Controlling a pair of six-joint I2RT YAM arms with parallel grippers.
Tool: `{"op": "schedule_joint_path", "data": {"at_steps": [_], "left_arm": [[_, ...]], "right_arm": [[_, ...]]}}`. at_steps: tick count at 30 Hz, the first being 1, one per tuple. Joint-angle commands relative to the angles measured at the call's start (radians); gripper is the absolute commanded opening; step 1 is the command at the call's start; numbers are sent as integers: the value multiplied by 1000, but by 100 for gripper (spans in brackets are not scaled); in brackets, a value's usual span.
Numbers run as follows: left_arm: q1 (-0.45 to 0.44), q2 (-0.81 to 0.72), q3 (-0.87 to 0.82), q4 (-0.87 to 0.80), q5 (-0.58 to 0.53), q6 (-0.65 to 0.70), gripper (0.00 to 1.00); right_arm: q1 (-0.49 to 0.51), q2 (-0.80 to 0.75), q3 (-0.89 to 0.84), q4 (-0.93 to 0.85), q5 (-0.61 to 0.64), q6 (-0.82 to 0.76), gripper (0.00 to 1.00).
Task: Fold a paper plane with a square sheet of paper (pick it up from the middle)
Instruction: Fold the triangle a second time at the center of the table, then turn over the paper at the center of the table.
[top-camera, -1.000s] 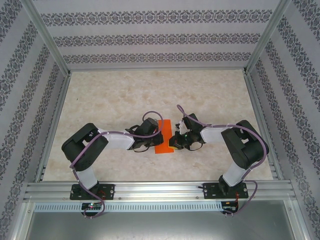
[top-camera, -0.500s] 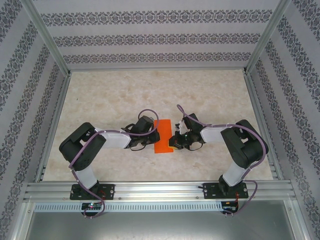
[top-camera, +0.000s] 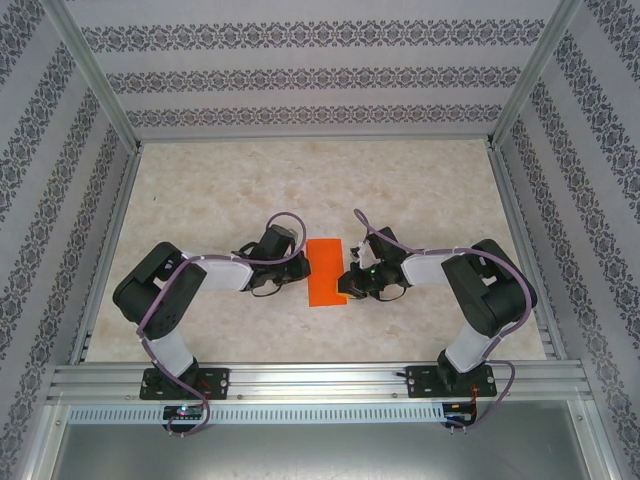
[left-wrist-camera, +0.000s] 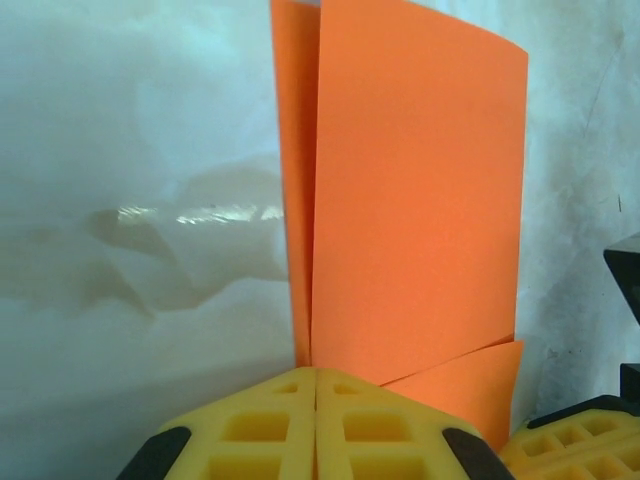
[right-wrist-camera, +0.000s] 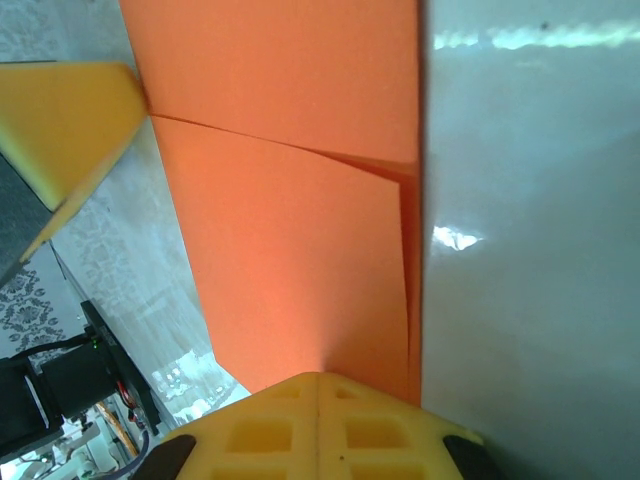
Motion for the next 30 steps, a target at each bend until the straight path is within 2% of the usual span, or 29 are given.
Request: {"op": "schedule_joint_path", "data": {"at_steps": [1,6,10,15,19,30], "left_arm": [[47,-35,-9,-97,-76,65,9],[47,-121,24,-176,-48,97,12],[34,-190,40,-188,-4,93,15],[-34,-182,124,-257,5,104,16],[-68,-122,170,-253,6,101,15],[-111,34,233,-247,-5,82,13]], "right_arm": [[-1,35,-42,-95,89,-14,6],[2,-42,-26,-78,57,1,11],[-4,-159,-2,-108,54,-11,20],[-60,-252,4,-176,138,-41,36],[-99,-236,-2,-184,157,-55,41],[-95,-131,16,-103,75,-40,43]]}}
